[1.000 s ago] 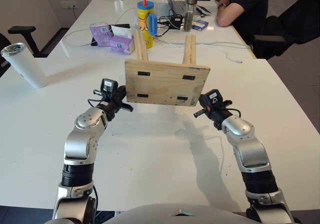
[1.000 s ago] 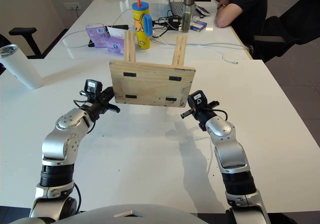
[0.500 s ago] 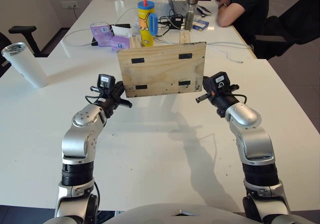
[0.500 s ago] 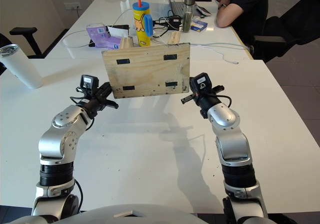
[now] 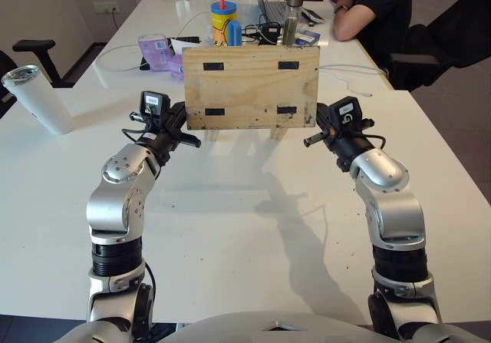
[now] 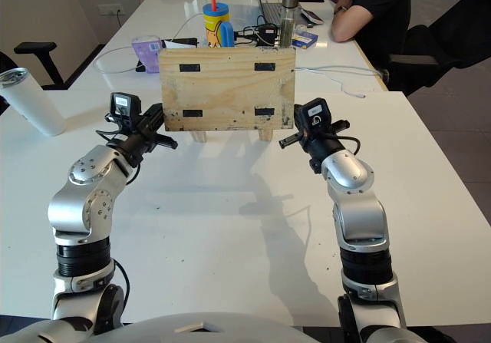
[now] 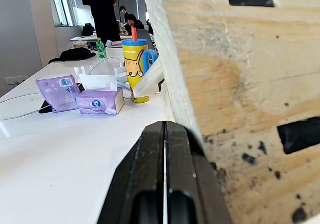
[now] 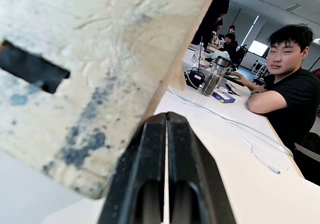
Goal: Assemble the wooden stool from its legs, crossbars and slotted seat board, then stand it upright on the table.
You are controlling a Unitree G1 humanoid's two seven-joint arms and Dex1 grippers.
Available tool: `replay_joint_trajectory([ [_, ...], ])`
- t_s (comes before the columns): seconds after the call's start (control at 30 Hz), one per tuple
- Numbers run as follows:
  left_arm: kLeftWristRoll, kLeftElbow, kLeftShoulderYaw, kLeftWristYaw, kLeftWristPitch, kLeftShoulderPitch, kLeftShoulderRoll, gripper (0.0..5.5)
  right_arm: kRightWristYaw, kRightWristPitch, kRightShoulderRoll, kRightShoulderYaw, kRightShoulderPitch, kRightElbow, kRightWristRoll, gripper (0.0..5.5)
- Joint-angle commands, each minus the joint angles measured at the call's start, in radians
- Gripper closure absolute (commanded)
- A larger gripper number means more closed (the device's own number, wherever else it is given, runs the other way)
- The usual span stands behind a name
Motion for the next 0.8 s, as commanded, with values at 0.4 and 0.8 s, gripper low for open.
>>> replay_joint_trajectory([
  [0.4, -0.106, -0.007, -0.037, -0.077, 0.006, -0.166, -0.025, 5.48, 0.043, -0.030, 0.071, 0.037, -0.126, -0.040, 0.092, 5.50],
  [0.8, -0.040, 0.221, -0.007, -0.107, -0.124, -0.078, 0.046, 5.48, 0.006, -0.042, 0.036, 0.055, -0.058, 0.095, 0.014, 5.50],
])
